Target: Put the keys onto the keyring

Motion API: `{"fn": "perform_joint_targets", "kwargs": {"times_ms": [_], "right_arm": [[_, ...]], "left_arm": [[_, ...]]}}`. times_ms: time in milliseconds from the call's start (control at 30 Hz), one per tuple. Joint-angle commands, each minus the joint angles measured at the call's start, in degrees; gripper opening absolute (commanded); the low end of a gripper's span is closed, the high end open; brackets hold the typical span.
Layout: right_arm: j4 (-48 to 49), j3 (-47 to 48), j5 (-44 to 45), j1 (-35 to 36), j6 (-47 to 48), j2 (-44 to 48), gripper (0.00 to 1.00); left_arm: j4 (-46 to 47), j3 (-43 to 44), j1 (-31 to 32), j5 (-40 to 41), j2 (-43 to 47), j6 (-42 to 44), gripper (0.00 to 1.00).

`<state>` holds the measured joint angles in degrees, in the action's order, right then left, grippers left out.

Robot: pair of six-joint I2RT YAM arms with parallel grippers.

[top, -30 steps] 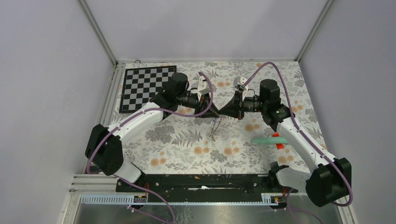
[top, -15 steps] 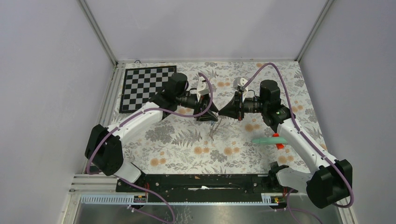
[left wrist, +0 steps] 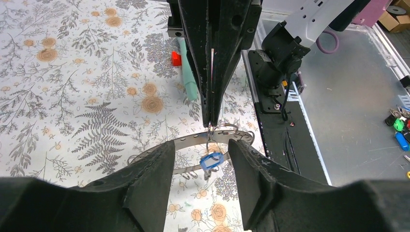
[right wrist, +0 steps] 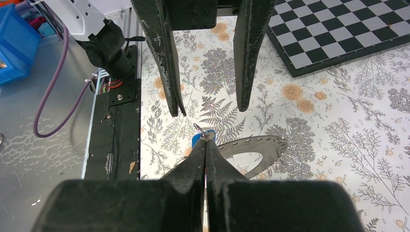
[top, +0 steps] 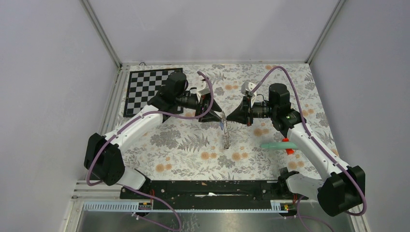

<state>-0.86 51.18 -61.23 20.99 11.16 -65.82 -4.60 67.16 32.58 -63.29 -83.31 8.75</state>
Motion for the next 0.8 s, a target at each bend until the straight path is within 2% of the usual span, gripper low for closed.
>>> {"fn": "perform_joint_targets", "kwargs": {"times_ms": [0,500,600,767], "right_arm": [[1.6,0.9,-2.5,0.4,1.1,1.5,0.00],[1.2,0.4,-3.9,0.4,2.0,0.9,0.00],[1.2,0.5,-3.5,0.4,1.8,1.1,0.00],[1.2,0.7,-2.1,0.4,1.5,1.5,0.00]], "left_arm": [[2.0,2.5,0.3,-2.4,-0.4,0.6,0.51],[2.3,3.5,2.5,0.3,-2.5,2.4,0.33],[2.2,2.9,2.7,0.1,-2.4,2.4,0.27],[1.3,1.4,3.0,-0.2,-2.1,2.6,0.26]]}}
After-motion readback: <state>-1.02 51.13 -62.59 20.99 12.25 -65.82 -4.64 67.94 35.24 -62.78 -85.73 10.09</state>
